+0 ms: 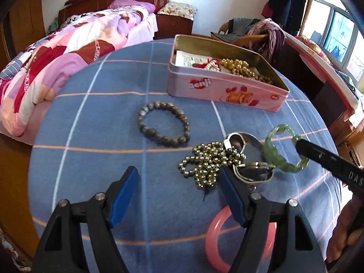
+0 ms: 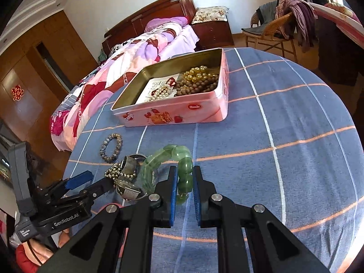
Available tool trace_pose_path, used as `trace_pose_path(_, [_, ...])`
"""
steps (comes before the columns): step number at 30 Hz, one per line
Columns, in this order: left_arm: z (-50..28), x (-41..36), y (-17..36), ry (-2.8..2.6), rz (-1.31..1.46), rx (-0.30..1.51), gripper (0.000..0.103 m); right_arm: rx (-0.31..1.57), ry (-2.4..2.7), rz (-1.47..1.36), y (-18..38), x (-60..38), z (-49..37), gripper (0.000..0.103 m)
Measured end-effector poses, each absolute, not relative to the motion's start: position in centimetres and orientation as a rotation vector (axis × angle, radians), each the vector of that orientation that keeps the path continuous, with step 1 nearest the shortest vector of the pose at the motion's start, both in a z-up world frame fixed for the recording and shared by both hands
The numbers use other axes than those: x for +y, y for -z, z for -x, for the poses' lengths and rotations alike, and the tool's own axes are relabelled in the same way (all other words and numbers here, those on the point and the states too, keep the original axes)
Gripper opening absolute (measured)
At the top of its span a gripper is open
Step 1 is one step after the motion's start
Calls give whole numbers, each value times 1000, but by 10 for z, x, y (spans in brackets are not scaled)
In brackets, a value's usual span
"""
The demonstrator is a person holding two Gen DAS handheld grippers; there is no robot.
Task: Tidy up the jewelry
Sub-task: 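Grasp the gold chain with the left gripper while the right holds the jade bangle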
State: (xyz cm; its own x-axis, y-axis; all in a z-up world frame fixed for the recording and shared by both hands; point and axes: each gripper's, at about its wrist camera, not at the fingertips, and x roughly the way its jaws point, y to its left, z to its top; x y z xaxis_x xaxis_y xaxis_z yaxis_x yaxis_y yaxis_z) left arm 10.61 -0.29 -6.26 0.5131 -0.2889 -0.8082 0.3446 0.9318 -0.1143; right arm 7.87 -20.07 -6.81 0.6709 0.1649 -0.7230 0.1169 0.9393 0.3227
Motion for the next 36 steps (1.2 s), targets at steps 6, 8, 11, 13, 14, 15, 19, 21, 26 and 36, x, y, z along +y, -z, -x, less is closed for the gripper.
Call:
trace_pose_path(6, [-110,-19,63,376,-159,947,75,824,-58,-368,68,-202,-78,21])
trace_pose_path(8, [-107,-18,58,403,-156,928,75,828,-59,-396,69,-206,-78,24])
trace_pose_path(11, [-106,-17,52,404,-175,895,75,813,-14,-429,68,-218,-77,39])
trace_pose_path(13, [-105,-16,51,420,-173,883,75,801,1,-440,67,-224,-76,43])
trace_pose_path(14, [-108,-18,53,425,-176,888,75,799,-2,-444,68,-226,-75,43])
trace_pose_path(15, [-109,-19,54,435,-171,887,75,799,-3,-443,68,-226,-75,43])
trace_pose_path(19, [-123,-25,58,456,-134,921,63,800,0,-431,69,-223,-75,43])
trace_pose_path(21, [-126,-28,60,473,-119,934,49,806,5,-428,70,-222,-76,43])
trace_pose_path(26, [-119,-38,55,505,-142,908,14,816,7,-458,75,-226,-74,43])
trace_pose_path(36, [-75,-4,7,591,-22,743,1,811,8,-455,76,-224,-64,43])
